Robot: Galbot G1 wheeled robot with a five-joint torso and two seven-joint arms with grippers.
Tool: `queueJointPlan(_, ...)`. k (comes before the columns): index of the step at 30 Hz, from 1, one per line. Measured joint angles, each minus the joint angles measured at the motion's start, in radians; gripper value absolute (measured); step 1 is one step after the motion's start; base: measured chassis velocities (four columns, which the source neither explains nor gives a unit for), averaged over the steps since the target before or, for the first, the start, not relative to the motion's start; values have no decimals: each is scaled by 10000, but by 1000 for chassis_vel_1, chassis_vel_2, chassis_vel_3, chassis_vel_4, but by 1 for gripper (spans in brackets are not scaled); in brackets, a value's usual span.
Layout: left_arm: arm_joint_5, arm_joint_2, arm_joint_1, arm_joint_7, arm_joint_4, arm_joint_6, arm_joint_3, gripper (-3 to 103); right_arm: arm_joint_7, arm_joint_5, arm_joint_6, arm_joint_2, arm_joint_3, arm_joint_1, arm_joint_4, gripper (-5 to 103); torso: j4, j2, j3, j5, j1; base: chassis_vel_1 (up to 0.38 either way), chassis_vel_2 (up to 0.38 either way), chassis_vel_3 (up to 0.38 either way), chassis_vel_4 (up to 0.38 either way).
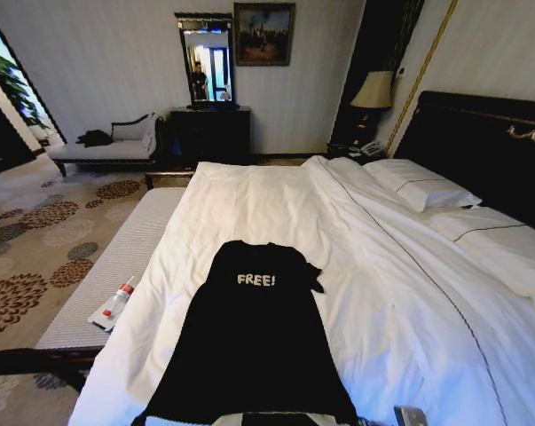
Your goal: Fold the clothes on the bed.
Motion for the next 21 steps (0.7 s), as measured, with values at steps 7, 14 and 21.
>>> queueJointPlan(7,645,-278,-54,-107,274,-367,467,0,-33,-31,1,229,7,246,-194,0,0,0,0,0,0,0,0,0,0)
queueJointPlan(14,765,-241,-155,-243,409,-417,575,0,-32,7,1,152,74,270,-165,0,1,0,0,0,1,0,0,0,0)
queueJointPlan(21,708,-227,-575,-944,657,59,597,15,78,-138,0,234,-37,183,-53,16,0,0,0,0,2,0,0,0,0)
